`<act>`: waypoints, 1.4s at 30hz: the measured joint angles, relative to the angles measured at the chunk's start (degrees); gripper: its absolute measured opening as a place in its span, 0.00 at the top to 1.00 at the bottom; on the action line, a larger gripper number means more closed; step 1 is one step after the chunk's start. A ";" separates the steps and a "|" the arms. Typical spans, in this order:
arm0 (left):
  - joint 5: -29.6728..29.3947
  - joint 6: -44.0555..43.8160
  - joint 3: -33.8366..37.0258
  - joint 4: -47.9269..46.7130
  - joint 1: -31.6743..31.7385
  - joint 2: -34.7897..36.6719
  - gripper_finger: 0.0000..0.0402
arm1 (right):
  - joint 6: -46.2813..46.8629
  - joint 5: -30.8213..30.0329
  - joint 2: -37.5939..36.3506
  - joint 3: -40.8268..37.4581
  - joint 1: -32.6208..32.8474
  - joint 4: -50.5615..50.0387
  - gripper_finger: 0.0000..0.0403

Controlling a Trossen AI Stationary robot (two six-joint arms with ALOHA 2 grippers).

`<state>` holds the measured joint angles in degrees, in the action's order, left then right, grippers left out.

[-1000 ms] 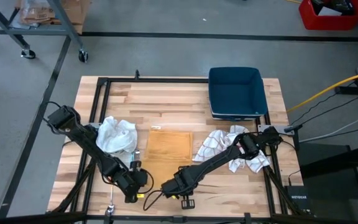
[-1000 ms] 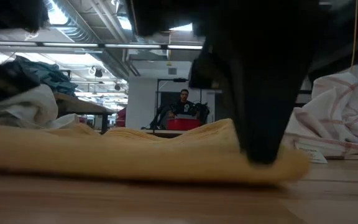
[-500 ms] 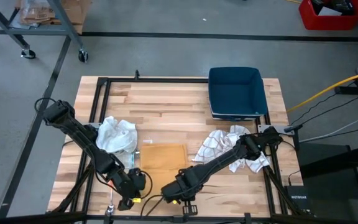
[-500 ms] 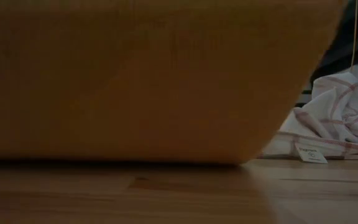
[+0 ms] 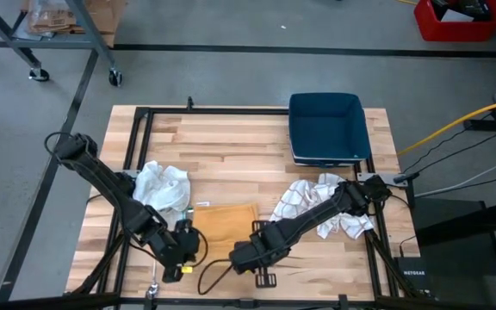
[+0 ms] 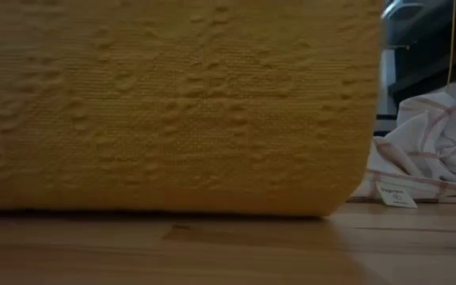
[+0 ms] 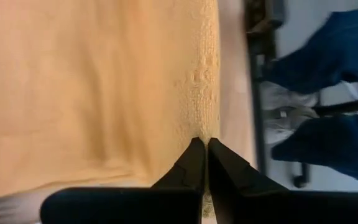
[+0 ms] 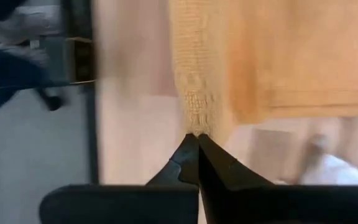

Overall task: Fold towel
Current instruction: Fold the yellow towel

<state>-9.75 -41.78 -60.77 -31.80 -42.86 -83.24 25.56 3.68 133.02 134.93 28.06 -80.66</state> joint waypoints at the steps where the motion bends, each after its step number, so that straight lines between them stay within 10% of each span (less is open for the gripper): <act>1: -0.68 0.02 0.00 -1.15 0.29 0.35 1.00 | -0.19 -1.20 -0.07 0.02 -0.44 -0.61 1.00; 28: -12.93 4.82 0.32 -21.67 12.08 0.63 1.00 | -8.21 -12.77 0.60 -0.13 -14.60 -4.91 1.00; 42: -26.32 4.44 0.35 -27.73 17.46 0.63 0.92 | -14.54 -21.21 0.63 -0.13 -17.97 -4.75 0.81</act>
<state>-36.07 -37.34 -60.42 -59.53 -25.40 -82.61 11.02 -17.52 133.65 134.80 10.09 -85.41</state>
